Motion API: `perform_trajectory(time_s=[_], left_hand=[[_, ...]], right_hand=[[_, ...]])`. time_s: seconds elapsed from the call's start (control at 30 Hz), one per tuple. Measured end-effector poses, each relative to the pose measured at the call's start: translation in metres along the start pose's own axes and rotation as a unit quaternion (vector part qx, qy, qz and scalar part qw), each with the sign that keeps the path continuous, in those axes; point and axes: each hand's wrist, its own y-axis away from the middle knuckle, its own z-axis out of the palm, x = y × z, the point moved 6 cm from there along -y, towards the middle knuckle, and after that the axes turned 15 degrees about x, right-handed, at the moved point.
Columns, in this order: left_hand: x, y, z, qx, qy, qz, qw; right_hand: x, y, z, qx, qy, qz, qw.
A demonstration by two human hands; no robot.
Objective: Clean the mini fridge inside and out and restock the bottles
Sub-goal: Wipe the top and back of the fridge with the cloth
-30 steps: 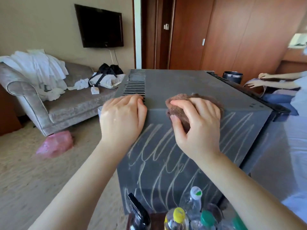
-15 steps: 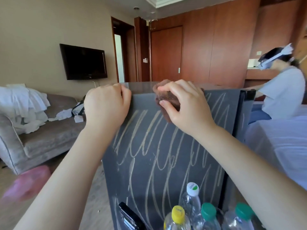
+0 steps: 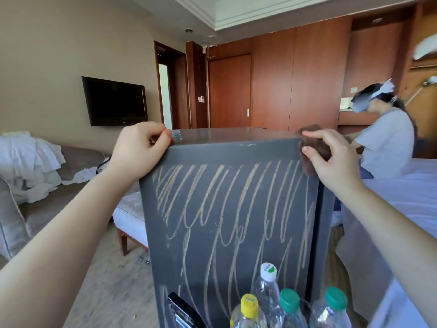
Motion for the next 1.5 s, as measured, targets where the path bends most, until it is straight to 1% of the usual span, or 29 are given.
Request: perform_trajectory(time_s=[0.07,0.17,0.23,0.3,0.4,0.5,0.6,0.7,0.8,0.9,0.97,1.03,1.13,1.23,1.33,1.37,1.4,1.5], left_hand=[[-0.005,0.002,0.004,0.001,0.033,-0.031,0.999],[-0.006,0.003,0.005,0.004,0.027,-0.038,0.999],[-0.006,0.003,0.003,0.003,0.026,-0.046,0.999],[-0.004,0.005,0.002,-0.001,0.029,-0.053,0.998],[-0.002,0.005,0.000,-0.010,0.025,-0.064,0.998],[-0.005,0.005,0.001,-0.010,0.018,-0.071,0.997],[-0.007,0.005,0.002,-0.007,0.020,-0.078,0.997],[-0.005,0.005,0.003,-0.008,0.026,-0.078,0.997],[-0.006,0.005,0.004,-0.012,0.029,-0.085,0.996],[-0.009,0.006,0.005,-0.033,0.041,-0.115,0.992],[-0.008,0.004,0.006,-0.054,0.037,-0.124,0.990],[-0.004,0.004,0.006,-0.072,0.041,-0.134,0.988],[-0.005,0.008,0.001,-0.071,0.081,-0.148,0.983],[-0.005,0.014,-0.016,-0.062,0.115,-0.146,0.981],[-0.004,0.015,-0.036,-0.017,0.070,-0.113,0.991],[-0.004,0.016,-0.041,-0.004,0.057,-0.109,0.992],[-0.006,0.018,-0.044,0.003,0.048,-0.113,0.992],[-0.010,0.023,-0.046,0.015,0.027,-0.130,0.991]], right_hand=[[-0.035,0.005,0.020,-0.008,-0.016,-0.046,0.999],[-0.115,0.015,0.068,-0.063,-0.068,-0.111,0.989],[-0.161,0.023,0.096,-0.082,-0.093,-0.139,0.982],[-0.183,0.030,0.111,-0.086,-0.096,-0.164,0.978],[-0.169,0.027,0.105,-0.098,-0.087,-0.193,0.972],[-0.125,0.015,0.079,-0.083,-0.073,-0.156,0.982],[-0.066,0.003,0.043,-0.025,-0.043,-0.100,0.994],[-0.019,-0.002,0.016,0.041,-0.007,-0.049,0.998],[-0.009,0.001,0.019,0.083,-0.004,0.002,0.997],[-0.032,0.007,0.031,0.145,0.004,0.026,0.989],[-0.073,0.018,0.053,0.131,-0.013,-0.010,0.991],[-0.126,0.036,0.084,0.072,-0.029,-0.078,0.994],[-0.183,0.070,0.122,-0.014,-0.010,-0.192,0.981],[-0.193,0.089,0.133,-0.051,0.037,-0.272,0.960],[-0.183,0.095,0.131,-0.073,0.043,-0.384,0.919],[-0.176,0.092,0.127,-0.071,0.040,-0.393,0.916],[-0.169,0.088,0.124,-0.062,0.036,-0.379,0.923],[-0.170,0.079,0.121,-0.013,0.038,-0.261,0.965]])
